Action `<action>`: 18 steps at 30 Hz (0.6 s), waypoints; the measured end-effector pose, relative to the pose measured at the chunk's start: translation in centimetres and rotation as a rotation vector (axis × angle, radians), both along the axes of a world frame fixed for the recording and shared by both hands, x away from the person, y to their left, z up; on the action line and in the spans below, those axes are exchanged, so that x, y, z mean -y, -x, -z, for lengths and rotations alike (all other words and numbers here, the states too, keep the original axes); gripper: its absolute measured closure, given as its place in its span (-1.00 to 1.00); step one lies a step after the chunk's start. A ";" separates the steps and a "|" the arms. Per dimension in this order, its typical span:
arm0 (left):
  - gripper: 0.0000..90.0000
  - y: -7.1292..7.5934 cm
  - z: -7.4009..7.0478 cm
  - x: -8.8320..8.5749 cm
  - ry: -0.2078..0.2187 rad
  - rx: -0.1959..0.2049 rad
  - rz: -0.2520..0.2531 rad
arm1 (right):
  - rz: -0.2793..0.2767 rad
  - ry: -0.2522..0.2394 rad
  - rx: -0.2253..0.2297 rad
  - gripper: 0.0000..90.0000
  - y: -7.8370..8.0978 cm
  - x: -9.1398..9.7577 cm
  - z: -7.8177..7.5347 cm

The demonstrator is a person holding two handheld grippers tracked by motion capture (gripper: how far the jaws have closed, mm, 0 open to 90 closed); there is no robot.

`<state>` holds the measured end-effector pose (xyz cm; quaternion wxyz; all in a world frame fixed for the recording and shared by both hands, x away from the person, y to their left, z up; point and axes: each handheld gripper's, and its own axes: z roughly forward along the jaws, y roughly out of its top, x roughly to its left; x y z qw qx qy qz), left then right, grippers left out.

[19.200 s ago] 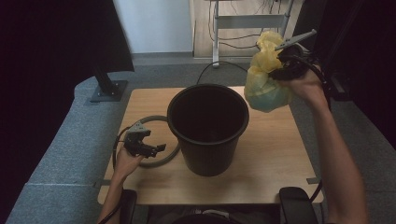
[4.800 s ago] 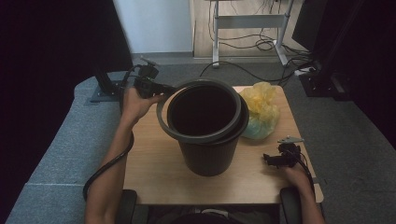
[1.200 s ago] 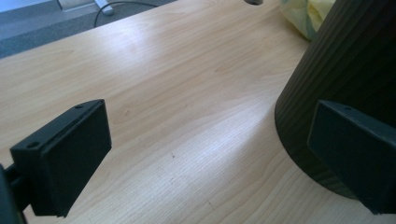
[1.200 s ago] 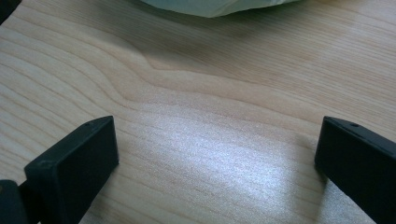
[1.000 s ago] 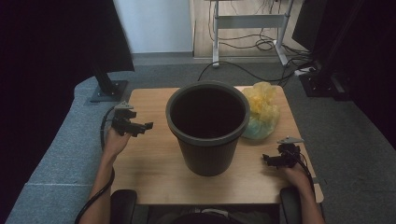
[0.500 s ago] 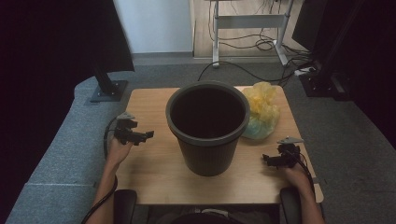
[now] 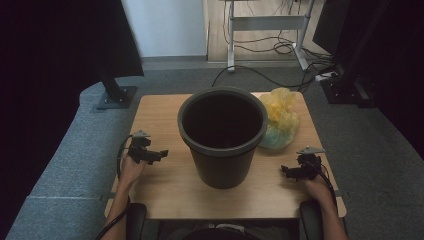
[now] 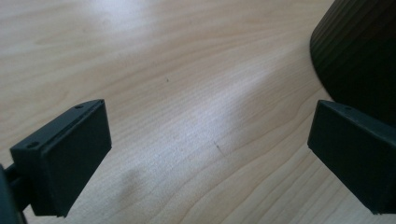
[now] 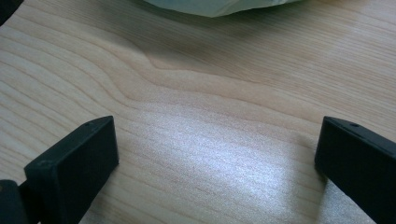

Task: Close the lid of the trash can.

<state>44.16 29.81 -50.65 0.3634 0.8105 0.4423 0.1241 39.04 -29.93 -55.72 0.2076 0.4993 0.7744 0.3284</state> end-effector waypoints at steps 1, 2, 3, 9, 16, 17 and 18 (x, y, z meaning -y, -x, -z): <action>-1.00 0.0 0.3 0.1 -0.006 -0.003 0.000 | 0.001 0.000 0.000 -1.00 0.0 0.0 0.0; -1.00 0.1 0.6 0.2 -0.013 -0.008 0.002 | 0.000 0.000 0.000 -1.00 0.0 0.0 0.0; -1.00 0.1 0.9 0.3 -0.024 -0.015 0.004 | 0.000 0.000 0.000 -1.00 0.0 0.0 0.0; -1.00 0.1 2.3 1.1 -0.093 -0.037 0.015 | 0.000 0.000 0.000 -1.00 0.0 0.0 0.0; -1.00 0.3 3.6 2.0 -0.157 -0.039 0.035 | -0.005 0.000 -0.001 -1.00 0.0 0.0 0.0; -1.00 0.3 3.7 2.1 -0.156 -0.035 0.034 | -0.006 0.000 -0.001 -1.00 0.1 0.0 0.0; -1.00 0.3 3.7 2.1 -0.151 -0.030 0.035 | -0.006 -0.001 -0.001 -1.00 0.1 0.0 0.0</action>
